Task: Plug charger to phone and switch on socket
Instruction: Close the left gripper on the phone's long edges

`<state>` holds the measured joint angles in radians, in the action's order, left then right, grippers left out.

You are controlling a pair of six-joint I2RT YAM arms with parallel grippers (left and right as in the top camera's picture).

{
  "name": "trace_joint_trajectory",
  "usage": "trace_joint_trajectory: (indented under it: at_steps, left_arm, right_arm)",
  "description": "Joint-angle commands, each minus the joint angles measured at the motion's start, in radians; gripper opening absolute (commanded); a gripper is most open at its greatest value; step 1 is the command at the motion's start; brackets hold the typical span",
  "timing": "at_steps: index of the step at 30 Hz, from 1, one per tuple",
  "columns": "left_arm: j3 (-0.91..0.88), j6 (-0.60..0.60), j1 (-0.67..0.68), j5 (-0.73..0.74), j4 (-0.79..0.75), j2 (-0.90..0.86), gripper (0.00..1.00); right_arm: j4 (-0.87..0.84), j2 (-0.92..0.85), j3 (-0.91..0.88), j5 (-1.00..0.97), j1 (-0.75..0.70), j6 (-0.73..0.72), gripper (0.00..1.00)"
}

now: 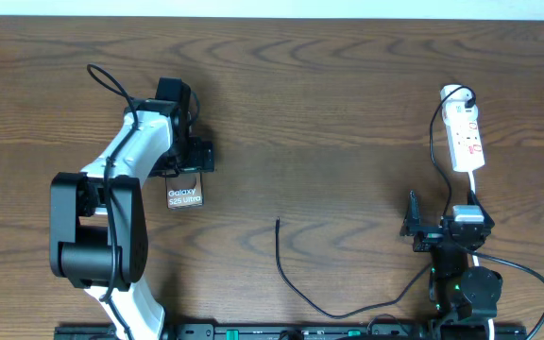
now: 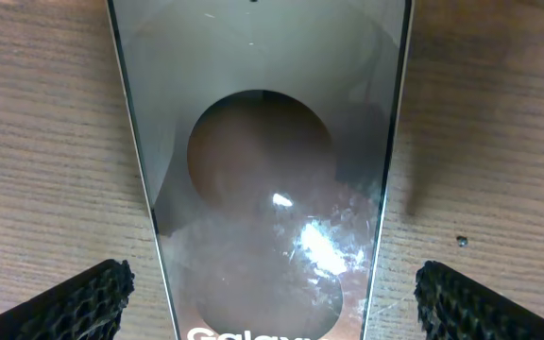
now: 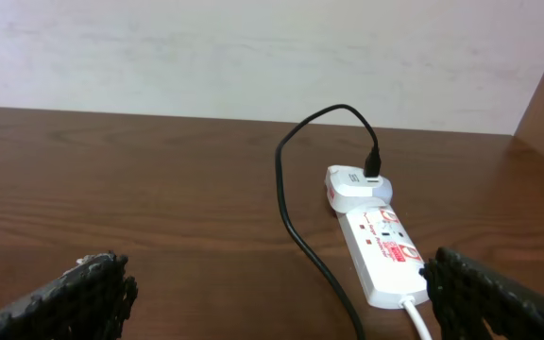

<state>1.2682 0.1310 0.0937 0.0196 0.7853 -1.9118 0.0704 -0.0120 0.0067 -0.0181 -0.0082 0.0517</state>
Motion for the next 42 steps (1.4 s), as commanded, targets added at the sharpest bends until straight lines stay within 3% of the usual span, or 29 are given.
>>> trace_joint_trajectory:
  at_steps: [1, 42]
  left_arm:
    - [-0.02, -0.002, 0.002, -0.016, -0.005, -0.028, 0.98]
    - [-0.11, -0.002, 0.002, -0.013, -0.109, -0.03, 0.98]
  right_arm:
    - [0.004, 0.005, -0.001, 0.002, -0.004, -0.013, 0.99]
    - [0.004, 0.005, -0.001, 0.001, -0.004, -0.013, 0.99]
